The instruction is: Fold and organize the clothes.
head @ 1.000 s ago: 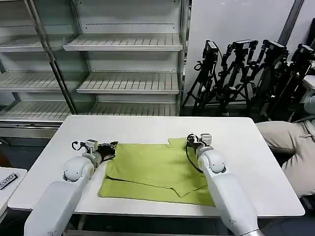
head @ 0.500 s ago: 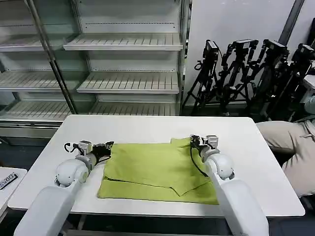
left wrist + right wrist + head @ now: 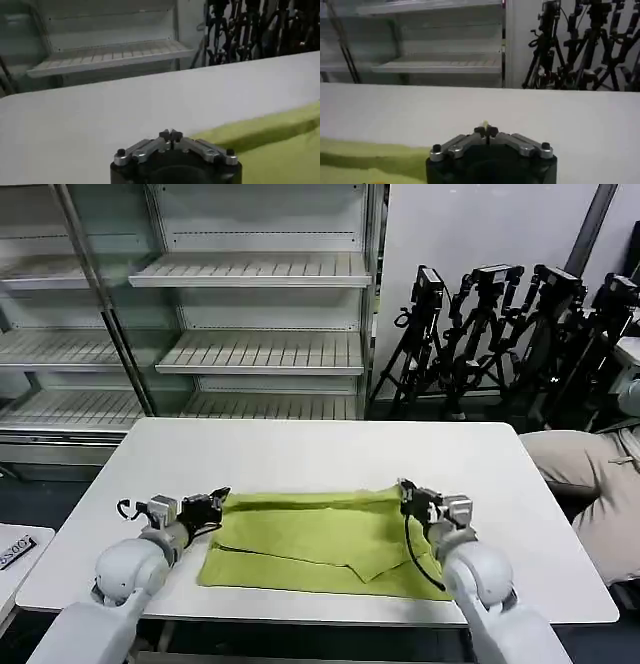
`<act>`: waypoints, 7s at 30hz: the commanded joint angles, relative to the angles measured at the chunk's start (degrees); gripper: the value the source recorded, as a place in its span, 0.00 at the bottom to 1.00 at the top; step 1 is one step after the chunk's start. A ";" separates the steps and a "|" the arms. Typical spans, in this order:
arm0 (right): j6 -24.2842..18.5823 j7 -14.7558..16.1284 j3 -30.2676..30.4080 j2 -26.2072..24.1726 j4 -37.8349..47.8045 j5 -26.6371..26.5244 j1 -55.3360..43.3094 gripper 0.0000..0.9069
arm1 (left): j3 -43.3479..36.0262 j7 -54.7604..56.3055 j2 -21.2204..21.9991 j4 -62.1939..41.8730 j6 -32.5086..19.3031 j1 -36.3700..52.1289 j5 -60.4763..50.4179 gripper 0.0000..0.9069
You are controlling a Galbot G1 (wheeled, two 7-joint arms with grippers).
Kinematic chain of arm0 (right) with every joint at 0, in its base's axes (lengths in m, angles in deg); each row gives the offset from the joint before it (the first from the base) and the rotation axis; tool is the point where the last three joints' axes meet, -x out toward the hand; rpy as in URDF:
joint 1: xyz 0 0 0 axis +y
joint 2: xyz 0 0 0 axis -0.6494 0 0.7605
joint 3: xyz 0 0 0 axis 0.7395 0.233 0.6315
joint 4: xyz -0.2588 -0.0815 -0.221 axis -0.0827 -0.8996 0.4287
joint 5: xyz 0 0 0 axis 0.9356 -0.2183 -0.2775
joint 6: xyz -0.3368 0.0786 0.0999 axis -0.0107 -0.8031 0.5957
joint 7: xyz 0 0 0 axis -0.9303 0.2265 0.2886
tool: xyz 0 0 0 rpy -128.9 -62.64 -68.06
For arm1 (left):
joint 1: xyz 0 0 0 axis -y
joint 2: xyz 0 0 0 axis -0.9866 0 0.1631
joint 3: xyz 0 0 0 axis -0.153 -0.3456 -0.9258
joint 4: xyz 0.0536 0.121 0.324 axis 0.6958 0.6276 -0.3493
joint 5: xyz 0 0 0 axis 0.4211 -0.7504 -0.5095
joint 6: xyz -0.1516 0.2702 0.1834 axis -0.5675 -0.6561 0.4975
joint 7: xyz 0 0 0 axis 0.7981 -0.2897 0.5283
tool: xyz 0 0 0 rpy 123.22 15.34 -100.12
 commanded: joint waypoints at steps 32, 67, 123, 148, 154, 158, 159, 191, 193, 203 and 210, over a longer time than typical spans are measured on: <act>-3.16 3.30 -8.02 0.43 -16.71 11.00 19.52 1.00 | 4.44 8.84 -2.11 13.84 0.10 -13.43 2.50 1.00; -4.23 3.32 -9.07 1.46 -19.35 13.44 23.24 1.00 | -6.62 30.90 4.31 13.46 0.03 -12.89 8.75 0.01; -4.15 2.45 -11.05 2.64 -21.70 15.11 23.45 1.00 | -23.77 19.95 10.36 14.52 0.07 -2.00 -9.46 1.00; -4.72 2.96 -10.87 2.61 -21.32 15.07 23.24 1.00 | -1.55 21.90 2.99 6.06 0.36 -9.26 4.11 1.00; -5.01 3.11 -11.12 2.47 -20.99 14.98 23.38 1.00 | -2.04 21.61 3.52 2.85 0.27 -7.97 7.48 1.00; -5.02 3.07 -10.97 2.48 -20.88 14.94 23.01 1.00 | -2.37 20.00 4.14 2.68 0.28 -7.44 9.21 0.04; -5.01 3.07 -10.95 2.50 -20.83 14.94 23.00 1.00 | -2.51 20.16 4.37 2.78 0.27 -7.40 9.22 0.04; -5.11 3.03 -11.47 2.00 -22.97 14.46 22.52 1.00 | 7.63 10.46 -2.94 6.68 0.02 -6.51 -6.61 0.04; -5.21 3.19 -11.09 1.88 -22.84 14.48 22.08 1.00 | 16.20 7.77 -7.29 5.97 0.06 -9.29 -6.58 0.04; -6.39 3.79 -9.26 3.03 -20.76 14.32 18.66 1.00 | 33.39 -0.15 -21.18 9.41 0.25 -15.51 -7.55 0.04; -7.42 3.93 -11.25 2.82 -20.28 14.49 21.86 1.00 | 8.17 6.04 -6.46 25.92 0.32 -13.26 -17.71 0.04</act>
